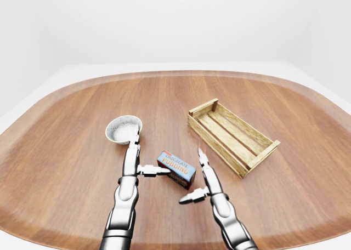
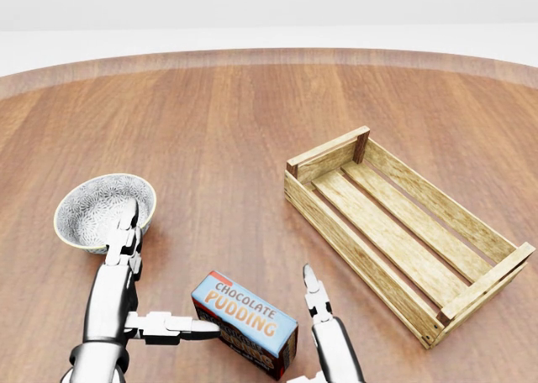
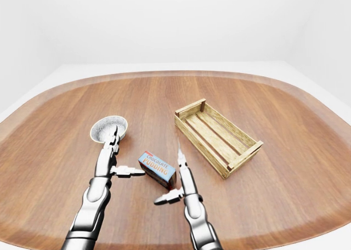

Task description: Pick up the chocolate pudding and put it in the tray.

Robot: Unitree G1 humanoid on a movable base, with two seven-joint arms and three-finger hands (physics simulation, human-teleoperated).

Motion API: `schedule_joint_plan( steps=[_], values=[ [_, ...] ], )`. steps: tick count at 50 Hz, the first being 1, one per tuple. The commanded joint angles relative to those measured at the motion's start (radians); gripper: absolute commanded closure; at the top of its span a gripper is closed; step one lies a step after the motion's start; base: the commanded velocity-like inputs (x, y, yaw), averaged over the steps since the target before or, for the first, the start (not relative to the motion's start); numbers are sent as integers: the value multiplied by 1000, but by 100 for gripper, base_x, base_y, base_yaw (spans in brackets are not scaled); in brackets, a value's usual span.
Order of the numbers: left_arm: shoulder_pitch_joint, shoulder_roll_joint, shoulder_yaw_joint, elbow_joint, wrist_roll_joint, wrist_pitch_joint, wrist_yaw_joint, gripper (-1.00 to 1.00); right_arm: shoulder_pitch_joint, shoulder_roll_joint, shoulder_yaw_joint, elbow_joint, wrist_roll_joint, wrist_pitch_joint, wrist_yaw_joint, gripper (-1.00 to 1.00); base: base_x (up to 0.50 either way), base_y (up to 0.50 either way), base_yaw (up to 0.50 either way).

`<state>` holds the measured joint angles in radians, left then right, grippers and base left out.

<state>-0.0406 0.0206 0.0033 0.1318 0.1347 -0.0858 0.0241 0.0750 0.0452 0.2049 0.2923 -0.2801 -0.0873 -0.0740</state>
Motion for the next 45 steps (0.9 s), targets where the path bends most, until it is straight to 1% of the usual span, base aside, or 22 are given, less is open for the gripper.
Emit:
schedule_joint_plan(
  steps=[1,16,17,18,20,23,38,39,40,41,45],
  values=[
    [5,-2,13,-29,-56,24,-31,-100,-16,11,-5,51,-29,0,-11,-100,0,0,0],
    [5,-2,13,-29,-57,25,-31,-100,-22,14,5,70,-44,0,-20,-100,0,0,0],
    [5,-2,13,-29,-57,25,-31,-100,-26,14,4,82,-46,0,-23,-100,0,0,0],
    [5,-2,13,-29,-56,25,-31,-100,-54,12,-3,180,-54,0,-50,-100,0,0,0],
    [5,-2,13,-29,-56,24,-31,-100,-38,18,-3,117,-55,0,-29,-100,0,0,0],
    [5,-2,13,-29,-56,25,-31,-100,-32,18,-2,93,-54,0,-22,-100,0,0,0],
    [5,-2,13,-29,-56,24,-31,-100,-53,20,-9,149,-70,0,-41,-100,0,0,0],
    [5,-1,13,-29,-56,24,-31,-100,-52,20,-9,148,-71,0,-40,-82,0,0,0],
    [5,-2,13,-29,-56,24,-31,-100,-48,20,-8,142,-73,0,-41,89,0,0,0],
    [5,-2,13,-29,-56,24,-31,-100,-49,20,-8,144,-74,0,-42,100,0,0,0],
    [5,-2,13,-29,-56,25,-31,-100,-51,19,-11,149,-72,0,-43,100,0,0,0]
  ],
)
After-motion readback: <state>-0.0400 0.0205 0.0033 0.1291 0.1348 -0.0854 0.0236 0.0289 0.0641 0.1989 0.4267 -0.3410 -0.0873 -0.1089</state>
